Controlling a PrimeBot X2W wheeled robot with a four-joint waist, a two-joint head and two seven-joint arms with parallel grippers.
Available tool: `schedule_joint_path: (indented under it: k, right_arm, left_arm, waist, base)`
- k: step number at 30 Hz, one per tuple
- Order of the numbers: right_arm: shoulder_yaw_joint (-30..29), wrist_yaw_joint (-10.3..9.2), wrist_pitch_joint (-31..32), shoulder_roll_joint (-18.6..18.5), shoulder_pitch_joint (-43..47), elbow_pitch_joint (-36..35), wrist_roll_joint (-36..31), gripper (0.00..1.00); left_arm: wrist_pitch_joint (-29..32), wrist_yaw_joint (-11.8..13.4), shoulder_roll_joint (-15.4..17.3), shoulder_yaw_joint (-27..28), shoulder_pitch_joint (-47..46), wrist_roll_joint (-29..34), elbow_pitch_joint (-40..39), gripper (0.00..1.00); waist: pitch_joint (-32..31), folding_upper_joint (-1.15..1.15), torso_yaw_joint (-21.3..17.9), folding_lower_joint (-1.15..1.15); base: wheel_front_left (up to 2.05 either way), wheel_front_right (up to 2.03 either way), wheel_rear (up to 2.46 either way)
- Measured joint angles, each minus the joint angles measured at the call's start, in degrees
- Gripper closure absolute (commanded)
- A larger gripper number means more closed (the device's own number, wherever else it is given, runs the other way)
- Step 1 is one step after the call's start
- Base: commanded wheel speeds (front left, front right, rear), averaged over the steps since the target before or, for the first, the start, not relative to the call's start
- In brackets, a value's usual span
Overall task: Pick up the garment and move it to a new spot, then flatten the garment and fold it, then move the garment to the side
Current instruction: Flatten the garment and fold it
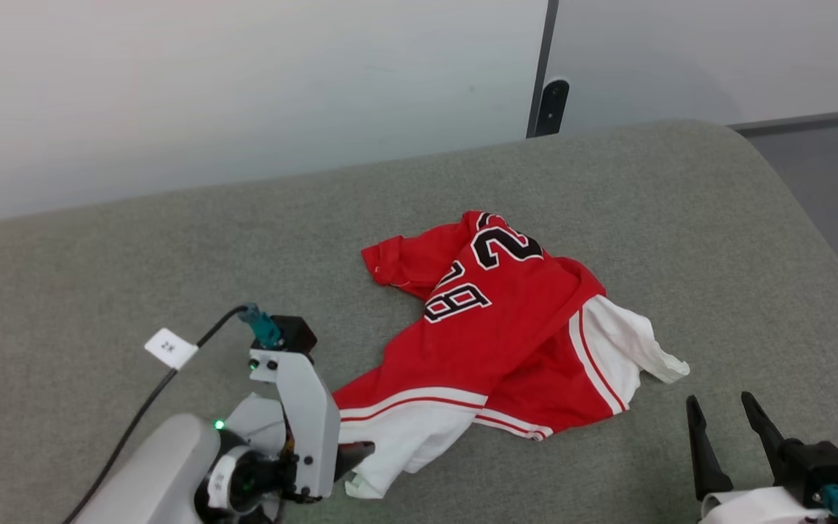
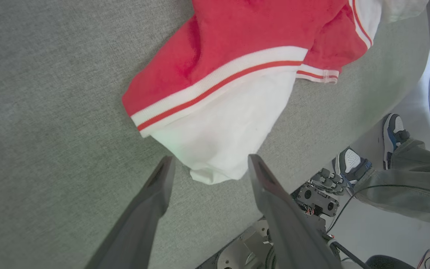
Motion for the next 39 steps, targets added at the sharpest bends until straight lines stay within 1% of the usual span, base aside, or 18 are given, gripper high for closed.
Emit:
schedule_joint_path:
  k: [7,9,17,20,22,23,24,28,33,39]
  right_arm:
    - [0.5,0.00,0.0,0.5,-1.7,1.0,0.7,0.00]
    - [0.7,0.00,0.0,0.6,-2.3,1.3,1.1,0.00]
    - [1.4,0.00,0.0,1.0,-3.4,1.5,2.3,0.00]
    - [1.4,0.00,0.0,1.1,-4.0,1.3,2.5,0.00]
    - [1.4,0.00,0.0,1.1,-3.9,1.3,2.6,0.00]
    - [1.4,0.00,0.0,1.1,-3.9,1.2,2.6,0.00]
    - [1.3,0.00,0.0,1.1,-3.9,1.2,2.7,0.00]
    - [1.0,0.00,0.0,1.2,-3.9,1.1,2.7,0.00]
    - [1.0,0.00,0.0,1.2,-3.9,0.9,3.1,0.00]
    - [0.8,0.00,0.0,1.2,-3.9,1.2,3.5,0.00]
  left_arm:
    - [2.3,-0.1,-1.7,-1.0,-3.7,-0.4,5.3,0.00]
    - [2.7,-0.6,-1.8,-1.4,-4.5,-0.3,7.1,0.00]
    - [2.2,-1.5,-3.2,-1.5,-4.9,-1.2,14.7,0.00]
    - [0.9,-2.7,-3.3,-1.2,-5.0,-1.3,16.4,0.00]
    - [0.1,-3.4,-3.3,-0.9,-5.5,-1.6,17.7,0.53]
    - [-0.2,-3.9,-3.1,-0.9,-5.8,-1.6,18.3,0.70]
    - [-0.5,-4.4,-2.9,-0.9,-6.1,-1.5,18.8,0.99]
    - [-0.6,-5.7,-2.4,-1.2,-7.1,-1.2,20.0,1.00]
    - [0.5,-6.2,-1.9,-1.7,-8.3,-1.1,20.1,1.00]
    - [1.2,-6.7,1.8,-1.5,-9.6,0.2,18.3,1.00]
  waist:
    - [1.8,0.00,-0.8,0.00]
    - [2.4,0.00,-1.2,0.00]
    - [4.4,0.00,-3.0,0.00]
    - [5.0,0.00,-3.5,0.00]
    - [5.2,0.00,-3.7,0.00]
    - [5.3,0.00,-3.8,0.00]
    - [5.4,0.00,-3.8,0.00]
    - [5.4,0.00,-3.5,0.00]
    - [5.4,0.00,-3.0,0.00]
    - [5.3,0.00,-2.3,0.00]
  base:
    - [0.00,0.00,0.00]
    - [0.00,0.00,0.00]
    - [0.00,0.00,0.00]
    - [0.00,0.00,0.00]
    - [0.00,0.00,0.00]
    - [0.00,0.00,0.00]
    - [0.00,0.00,0.00]
    - [0.00,0.00,0.00]
    - [0.00,0.00,0.00]
    - [0.00,0.00,0.00]
